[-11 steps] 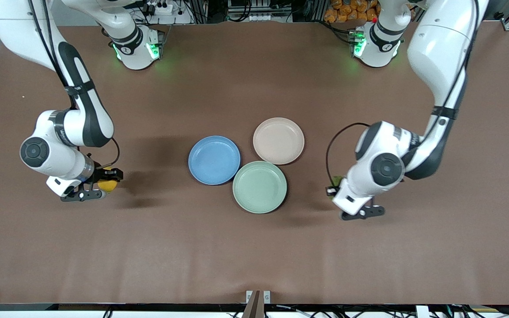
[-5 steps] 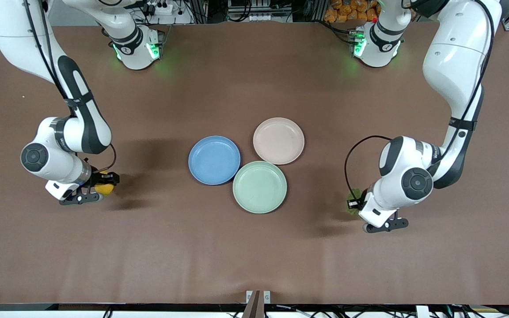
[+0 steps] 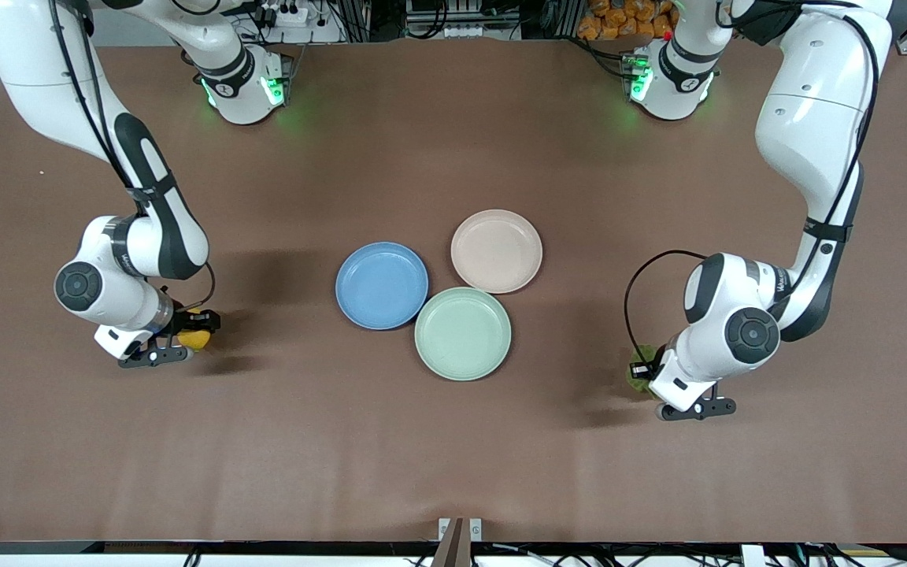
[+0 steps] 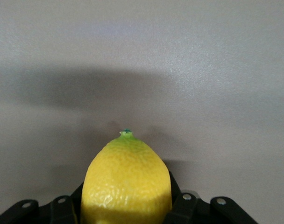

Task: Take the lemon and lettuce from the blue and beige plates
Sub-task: 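Carry the lemon away with the right gripper while the left carries lettuce, then open both grippers to drop the lemon and lettuce on the table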

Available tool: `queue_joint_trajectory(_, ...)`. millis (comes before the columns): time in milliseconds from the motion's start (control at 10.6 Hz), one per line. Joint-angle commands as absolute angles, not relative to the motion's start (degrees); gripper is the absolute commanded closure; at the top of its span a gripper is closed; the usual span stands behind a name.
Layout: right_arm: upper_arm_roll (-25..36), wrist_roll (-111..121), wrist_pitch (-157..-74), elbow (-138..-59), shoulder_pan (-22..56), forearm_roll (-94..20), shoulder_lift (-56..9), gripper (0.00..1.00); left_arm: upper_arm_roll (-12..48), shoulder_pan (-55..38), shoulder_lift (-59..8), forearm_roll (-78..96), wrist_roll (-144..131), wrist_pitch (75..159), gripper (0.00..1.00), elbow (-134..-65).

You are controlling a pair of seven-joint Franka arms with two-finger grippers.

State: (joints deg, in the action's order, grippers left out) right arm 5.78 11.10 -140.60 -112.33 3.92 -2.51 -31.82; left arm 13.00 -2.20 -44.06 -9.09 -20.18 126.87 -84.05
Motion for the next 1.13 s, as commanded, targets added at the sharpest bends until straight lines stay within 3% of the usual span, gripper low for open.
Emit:
queue_joint_trajectory(0,5.1,11.6,-141.3,-112.4,3.2,-2.0,-32.1,0.59,12.8,-1.8,-43.6,-10.6,-17.2,127.5,0.0,-84.2)
queue_joint_trajectory(189,5.1,11.5,-141.2,-112.2,3.0,-2.4,-32.2,0.04,12.8,-1.9,-43.2,-10.9,-17.1,127.5,0.0,-84.4)
queue_joint_trajectory(283,5.1,11.4,-141.1,-112.1,3.1,-2.4,-32.2,0.0,12.7,-2.3,-42.6,-10.9,-17.4,127.5,0.0,-84.6)
queue_joint_trajectory(567,5.0,11.3,-139.2,-111.2,3.2,-2.5,-31.2,0.0,12.8,-2.4,-39.9,-11.1,-17.9,127.4,0.0,-86.7)
queue_joint_trajectory(850,5.0,11.0,-124.6,-102.9,3.2,-2.6,-30.7,0.0,13.3,-2.6,-36.0,-11.1,-20.6,127.4,0.0,-91.2)
queue_joint_trajectory(1039,5.1,10.9,-119.0,-99.1,2.9,-2.6,-30.2,0.0,13.4,-2.5,-32.9,-11.1,-21.3,127.4,0.0,-94.5)
